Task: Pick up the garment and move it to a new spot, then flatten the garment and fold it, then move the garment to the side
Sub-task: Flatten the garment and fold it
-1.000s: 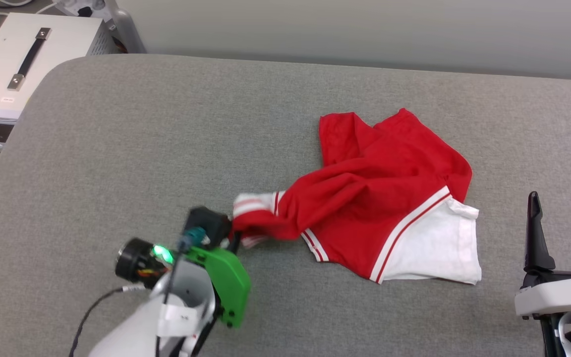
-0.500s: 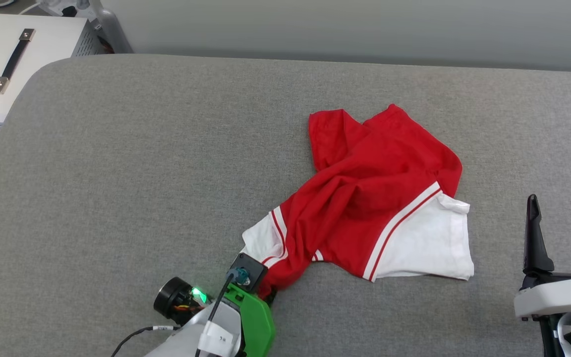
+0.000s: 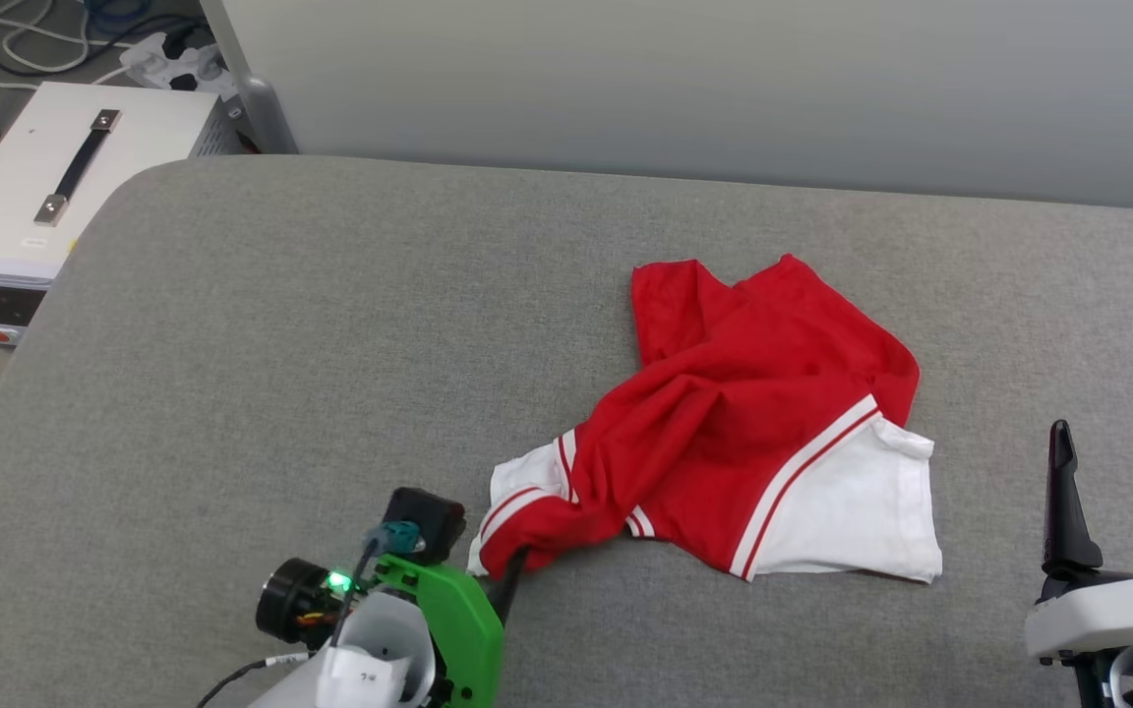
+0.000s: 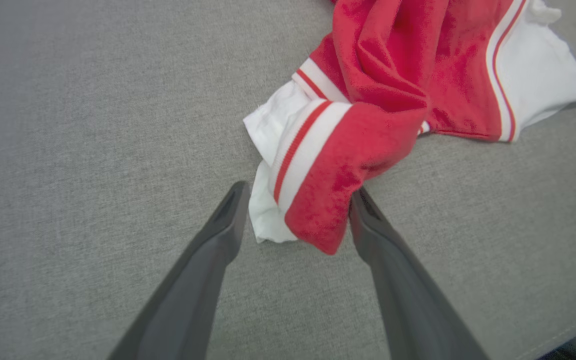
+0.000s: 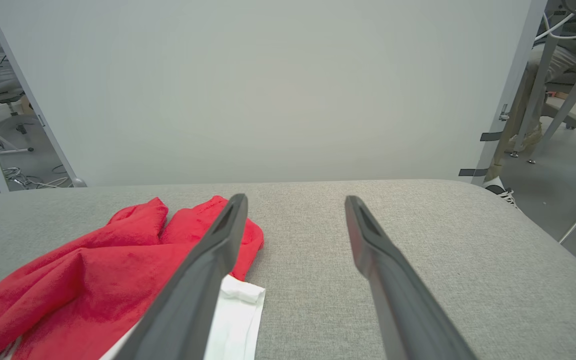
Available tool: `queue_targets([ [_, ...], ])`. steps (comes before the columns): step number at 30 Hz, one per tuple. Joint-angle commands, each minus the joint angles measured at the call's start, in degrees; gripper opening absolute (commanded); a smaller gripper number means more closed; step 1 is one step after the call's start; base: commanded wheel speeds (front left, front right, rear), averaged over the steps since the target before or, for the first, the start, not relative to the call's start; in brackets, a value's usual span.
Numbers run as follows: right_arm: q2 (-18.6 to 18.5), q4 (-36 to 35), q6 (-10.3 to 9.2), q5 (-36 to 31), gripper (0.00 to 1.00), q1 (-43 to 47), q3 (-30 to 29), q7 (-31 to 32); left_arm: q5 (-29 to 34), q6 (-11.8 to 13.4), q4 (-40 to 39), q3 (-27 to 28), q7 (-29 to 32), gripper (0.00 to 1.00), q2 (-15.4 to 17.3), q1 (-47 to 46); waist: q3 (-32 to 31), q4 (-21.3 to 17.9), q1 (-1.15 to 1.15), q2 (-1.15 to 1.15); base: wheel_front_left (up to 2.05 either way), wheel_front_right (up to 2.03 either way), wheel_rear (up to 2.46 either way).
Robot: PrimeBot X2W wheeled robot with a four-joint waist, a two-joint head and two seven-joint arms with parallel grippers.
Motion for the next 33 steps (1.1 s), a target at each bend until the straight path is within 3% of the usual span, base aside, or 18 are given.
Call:
queue_targets([
  [1,0.19,-0.08,-0.05,0.5,1.0,0.79,-0.14,0.21,-0.55,0.81,-1.65,1.22,-1.11,1.0,0.98,1.21,-1.18,0.84,0.0,0.0,0.0,0.0,0.0],
  [3,0.23,-0.39,-0.05,0.58,1.0,1.49,-0.24,0.46,-1.2,2.95,-6.92,4.73,-4.74,1.0,3.21,2.57,-1.85,1.08,0.0,0.0,0.0,0.0,0.0],
  [7,0.24,-0.59,-0.05,0.61,1.0,2.07,0.03,0.88,-1.6,4.88,-10.24,8.87,-10.54,1.0,4.22,3.59,-2.17,1.1,0.0,0.0,0.0,0.0,0.0],
  [11,0.26,-0.79,-0.05,0.64,1.0,2.37,0.63,1.6,0.83,5.06,-11.24,11.61,-19.64,1.0,4.17,3.58,-2.02,0.9,0.0,0.0,0.0,0.0,0.0],
  [17,0.12,-0.97,-0.05,0.75,1.0,2.24,1.1,3.04,8.98,2.05,-15.24,19.07,-22.63,1.0,-1.0,5.19,-1.1,0.5,0.0,0.0,0.0,0.0,0.0],
  [23,0.05,-0.59,-0.05,0.02,1.0,2.38,1.22,6.21,17.11,-3.66,-15.91,26.76,-22.66,1.0,-7.57,10.54,0.0,0.52,0.0,0.0,0.0,0.0,0.0],
  [27,-1.05,-1.13,-0.05,0.54,1.0,1.84,2.43,15.25,20.29,-7.54,-14.98,30.43,-22.66,1.0,-10.71,11.37,0.97,0.91,0.0,0.0,0.0,0.0,0.0],
  [33,-3.8,-3.18,-0.05,4.46,1.0,-1.0,4.42,38.08,23.81,-12.04,-13.5,34.4,-22.66,1.0,-14.43,10.94,2.77,2.13,0.0,0.0,0.0,0.0,0.0],
])
